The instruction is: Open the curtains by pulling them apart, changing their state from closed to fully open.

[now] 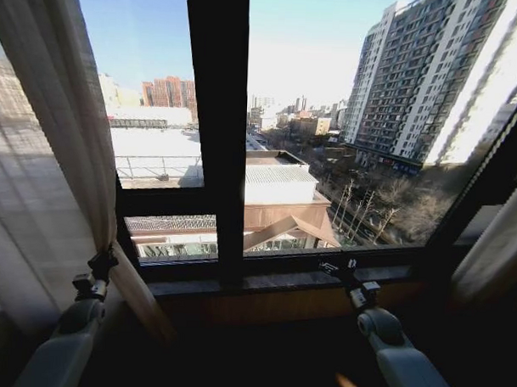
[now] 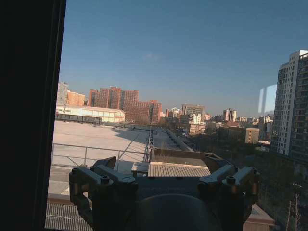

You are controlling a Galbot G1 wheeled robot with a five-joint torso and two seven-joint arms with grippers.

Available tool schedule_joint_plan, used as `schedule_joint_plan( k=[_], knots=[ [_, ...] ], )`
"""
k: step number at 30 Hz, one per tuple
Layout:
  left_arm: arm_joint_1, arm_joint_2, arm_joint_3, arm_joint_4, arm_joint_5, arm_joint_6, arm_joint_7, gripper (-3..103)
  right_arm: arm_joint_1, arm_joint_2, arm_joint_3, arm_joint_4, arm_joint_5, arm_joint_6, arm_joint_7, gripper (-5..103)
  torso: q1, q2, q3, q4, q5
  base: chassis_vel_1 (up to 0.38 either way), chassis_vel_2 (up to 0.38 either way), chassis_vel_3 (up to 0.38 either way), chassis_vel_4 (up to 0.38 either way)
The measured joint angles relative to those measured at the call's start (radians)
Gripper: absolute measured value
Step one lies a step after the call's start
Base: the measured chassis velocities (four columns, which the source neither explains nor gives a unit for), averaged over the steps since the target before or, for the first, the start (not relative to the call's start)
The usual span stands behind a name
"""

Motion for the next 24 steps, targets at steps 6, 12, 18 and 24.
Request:
schedule_joint_plan(
  k=[6, 12, 18, 24],
  knots=[
    [0.005, -0.003, -0.002, -0.002, 0.001, -0.004, -0.001, 0, 0.0, 0.0, 0.0, 0.0, 0.0, 0.0, 0.0, 100, 0.0, 0.0, 0.0, 0.0, -0.0012, 0.322, 0.144, -0.366, -0.151],
    [0.005, 0.0, -0.003, -0.003, 0.002, -0.007, -0.002, 0, 0.0, 0.0, 0.0, 0.0, 0.0, 0.0, 0.0, 100, -0.001, 0.0, 0.0, -0.0004, -0.0002, 0.438, -0.003, -0.421, 0.002],
    [0.01, 0.001, -0.006, -0.003, 0.002, -0.015, -0.002, 0, 0.0, 0.0, 0.0, 0.0, 0.0, 0.0, 0.0, 100, -0.001, 0.001, 0.0, -0.0002, -0.0002, 0.468, 0.122, -0.471, -0.157],
    [0.012, 0.002, -0.008, -0.003, 0.002, -0.019, -0.002, 0, 0.0, 0.0, 0.0, 0.0, 0.0, 0.0, 0.0, 100, -0.001, 0.001, 0.0, -0.0003, -0.0009, 0.417, 0.277, -0.446, -0.284]
  ],
)
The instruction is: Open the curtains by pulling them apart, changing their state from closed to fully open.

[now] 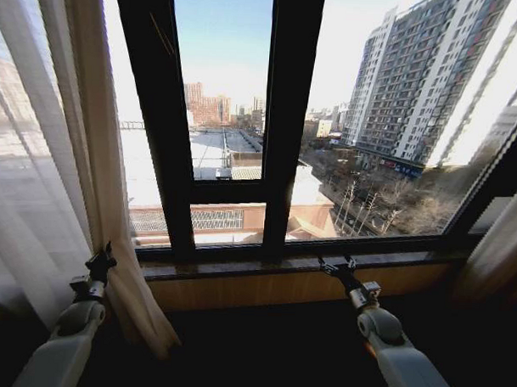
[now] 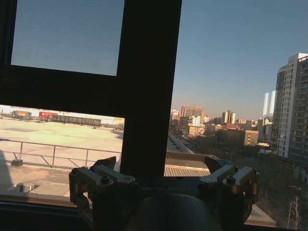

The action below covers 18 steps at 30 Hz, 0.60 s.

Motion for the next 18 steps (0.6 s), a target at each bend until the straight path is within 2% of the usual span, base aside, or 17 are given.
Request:
schedule_joint_plan(
  k=[5, 9, 14, 18],
  knots=[
    [0.0, 0.002, -0.001, 0.0, -0.001, -0.001, 0.0, 0, 0.0, 0.0, 0.0, 0.0, 0.0, 0.0, 0.0, 100, 0.001, 0.0, 0.0, 0.0004, 0.001, 0.356, 0.359, -0.348, -0.339],
    [0.003, 0.001, -0.001, -0.004, -0.001, -0.001, -0.001, 0, 0.0, 0.0, 0.0, 0.0, 0.0, 0.0, 0.0, 100, 0.001, -0.001, 0.0, 0.0007, -0.0001, 0.228, 0.261, -0.194, -0.253],
    [0.006, 0.001, 0.0, -0.007, -0.002, -0.001, -0.001, 0, 0.0, 0.0, 0.0, 0.0, 0.0, 0.0, 0.0, 100, 0.001, -0.001, 0.0, 0.0007, 0.0005, 0.049, 0.026, -0.029, -0.046],
    [0.008, 0.003, 0.001, -0.009, -0.002, -0.002, -0.001, 0, 0.0, 0.0, 0.0, 0.0, 0.0, 0.0, 0.0, 100, 0.001, -0.001, 0.0, -0.0004, 0.0017, -0.026, -0.025, 0.017, 0.04]
  ],
)
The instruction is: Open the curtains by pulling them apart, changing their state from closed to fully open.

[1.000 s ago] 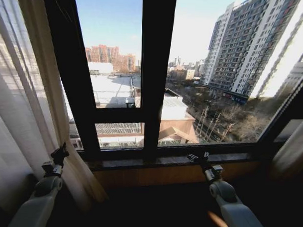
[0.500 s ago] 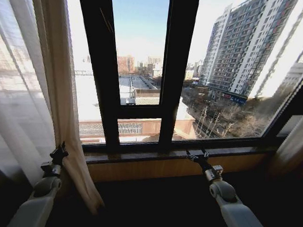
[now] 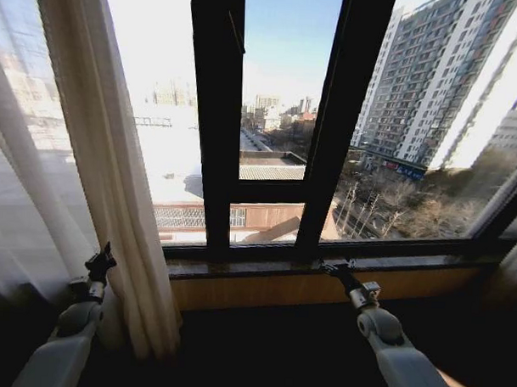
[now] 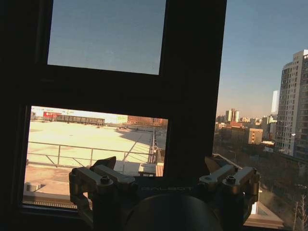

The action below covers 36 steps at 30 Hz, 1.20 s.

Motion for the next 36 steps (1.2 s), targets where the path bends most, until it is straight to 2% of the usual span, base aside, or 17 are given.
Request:
schedule_joint_plan(
  k=[4, 8, 20, 36],
  knots=[
    [0.001, 0.003, 0.001, 0.0, -0.001, -0.001, 0.001, 0, 0.0, 0.0, 0.0, 0.0, 0.0, 0.0, 0.0, 100, 0.0, 0.0, 0.0, -0.0002, -0.001, -0.038, -0.036, 0.017, 0.021],
    [0.004, 0.01, 0.001, -0.001, -0.002, -0.002, 0.001, 0, 0.0, 0.0, 0.0, 0.0, 0.0, 0.0, 0.0, 100, 0.0, 0.0, 0.0, 0.0008, -0.0017, 0.0, 0.0, 0.0, 0.0],
    [0.006, 0.014, 0.001, -0.001, -0.004, -0.003, 0.001, 0, 0.0, 0.0, 0.0, 0.0, 0.0, 0.0, 0.0, 100, 0.0, 0.0, 0.0, 0.0002, -0.0008, 0.07, 0.059, -0.062, -0.063],
    [0.001, 0.006, 0.001, 0.018, -0.003, -0.017, 0.001, 0, 0.0, 0.0, 0.0, 0.0, 0.0, 0.0, 0.0, 100, 0.0, 0.0, 0.0, 0.0004, -0.0006, 0.277, 0.281, -0.284, -0.284]
  ],
)
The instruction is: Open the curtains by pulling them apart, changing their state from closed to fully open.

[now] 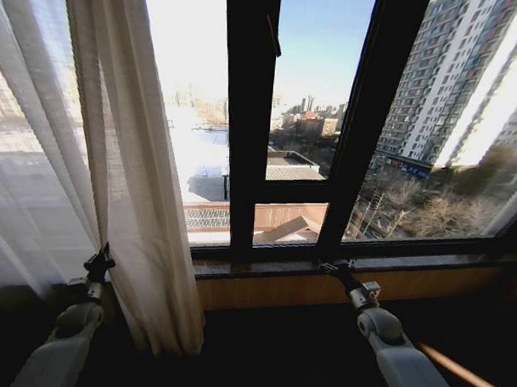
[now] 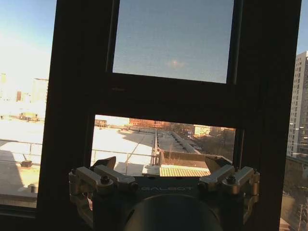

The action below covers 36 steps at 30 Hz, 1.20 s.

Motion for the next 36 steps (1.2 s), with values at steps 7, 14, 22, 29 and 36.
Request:
schedule_joint_plan(
  k=[7, 14, 22, 29, 36],
  knots=[
    [0.001, -0.001, -0.002, 0.002, 0.001, -0.002, 0.0, 0, 0.0, 0.0, 0.0, 0.0, 0.0, 0.0, 0.0, 100, 0.0, 0.0, 0.0, 0.0003, -0.0006, 0.367, 0.354, -0.367, -0.347],
    [0.006, -0.004, -0.004, 0.002, 0.002, -0.004, -0.001, 0, 0.0, 0.0, 0.0, 0.0, 0.0, 0.0, 0.0, 100, 0.0, 0.0, 0.0, 0.0, -0.0004, 0.361, 0.361, -0.365, -0.354],
    [0.008, -0.004, -0.005, -0.003, 0.005, -0.009, -0.004, 0, 0.0, 0.0, 0.0, 0.0, 0.0, 0.0, 0.0, 100, 0.0, 0.0, 0.0, 0.0007, -0.0011, 0.282, 0.28, -0.277, -0.254],
    [0.011, -0.005, -0.004, -0.006, 0.005, -0.004, -0.005, 0, 0.0, 0.0, 0.0, 0.0, 0.0, 0.0, 0.0, 100, 0.0, 0.0, 0.0, -0.0001, -0.0001, 0.032, 0.03, -0.027, -0.031],
    [0.023, -0.013, -0.002, -0.023, 0.008, -0.003, -0.007, 0, 0.0, 0.0, 0.0, 0.0, 0.0, 0.0, 0.0, 100, 0.0, 0.0, 0.0, -0.0003, -0.0001, -0.031, -0.035, 0.017, 0.022]
  ],
)
